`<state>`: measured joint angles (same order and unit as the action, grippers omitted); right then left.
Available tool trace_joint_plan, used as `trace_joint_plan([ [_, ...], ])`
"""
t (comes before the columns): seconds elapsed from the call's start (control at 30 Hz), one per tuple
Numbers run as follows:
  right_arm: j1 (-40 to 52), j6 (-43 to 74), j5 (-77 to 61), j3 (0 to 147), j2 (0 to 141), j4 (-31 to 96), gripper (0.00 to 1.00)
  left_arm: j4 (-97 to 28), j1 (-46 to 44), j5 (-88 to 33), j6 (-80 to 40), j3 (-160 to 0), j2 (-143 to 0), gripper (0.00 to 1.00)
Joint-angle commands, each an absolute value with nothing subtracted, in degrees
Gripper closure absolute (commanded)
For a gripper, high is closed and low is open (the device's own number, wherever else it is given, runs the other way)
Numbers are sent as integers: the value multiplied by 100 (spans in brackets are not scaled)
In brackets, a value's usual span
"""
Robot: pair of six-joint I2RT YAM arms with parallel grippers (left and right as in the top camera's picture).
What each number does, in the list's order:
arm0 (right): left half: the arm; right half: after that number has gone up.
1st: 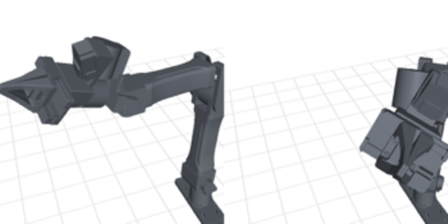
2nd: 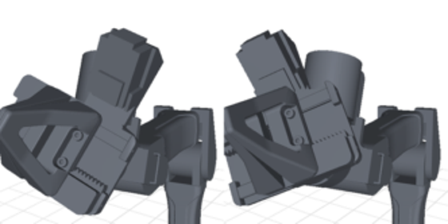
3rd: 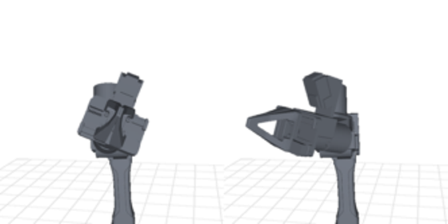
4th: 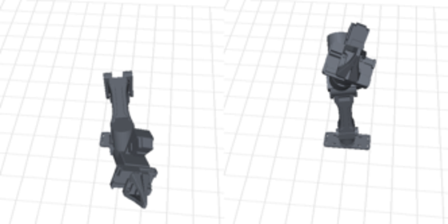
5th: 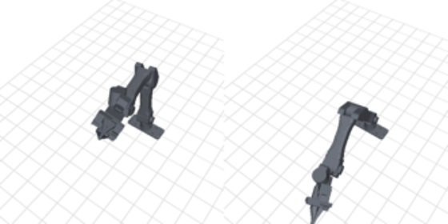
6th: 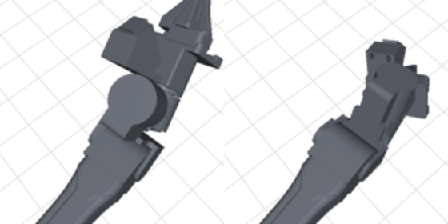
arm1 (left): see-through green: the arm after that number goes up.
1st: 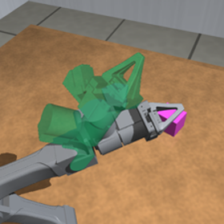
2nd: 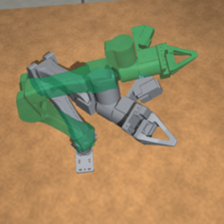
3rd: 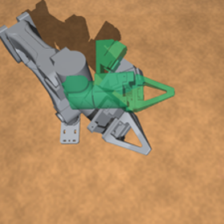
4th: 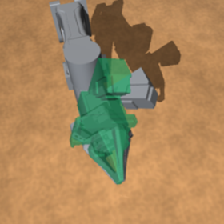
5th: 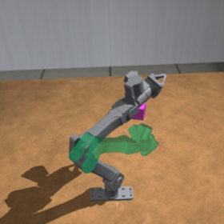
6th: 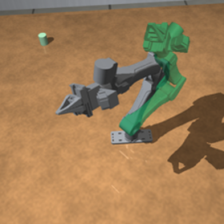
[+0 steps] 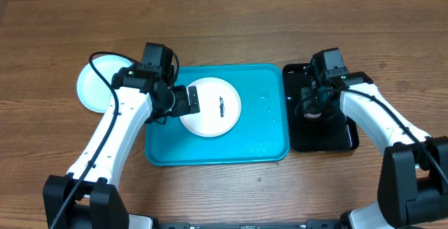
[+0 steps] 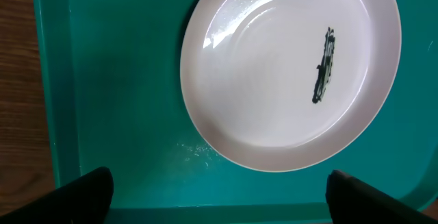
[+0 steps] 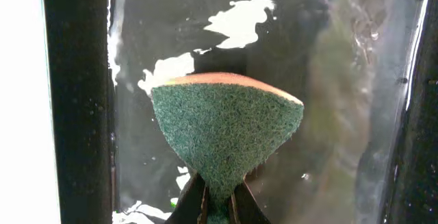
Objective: Clean dirty plates on tray and stack at the side
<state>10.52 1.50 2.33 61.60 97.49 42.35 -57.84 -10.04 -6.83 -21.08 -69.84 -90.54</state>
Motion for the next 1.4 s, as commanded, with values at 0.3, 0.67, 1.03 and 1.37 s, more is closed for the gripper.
trace_joint_plan([
  [0.3, 1033, 303, 202, 6307, 9623, 4381, 96, -5784, -1020, -707, -2145, -6958, -9074, 0],
  [0.67, 1033, 301, 202, 6307, 9623, 4412, 95, -5511, -1020, -749, -2147, -6958, -9074, 0],
  [1.03, 1033, 301, 200, 6307, 9623, 4390, 92, -5581, -1033, -607, -2473, -6956, -9076, 61],
  [1.37, 1031, 301, 200, 6307, 9623, 4383, 91, -5301, -1033, 187, -2056, -6956, -9347, 56],
])
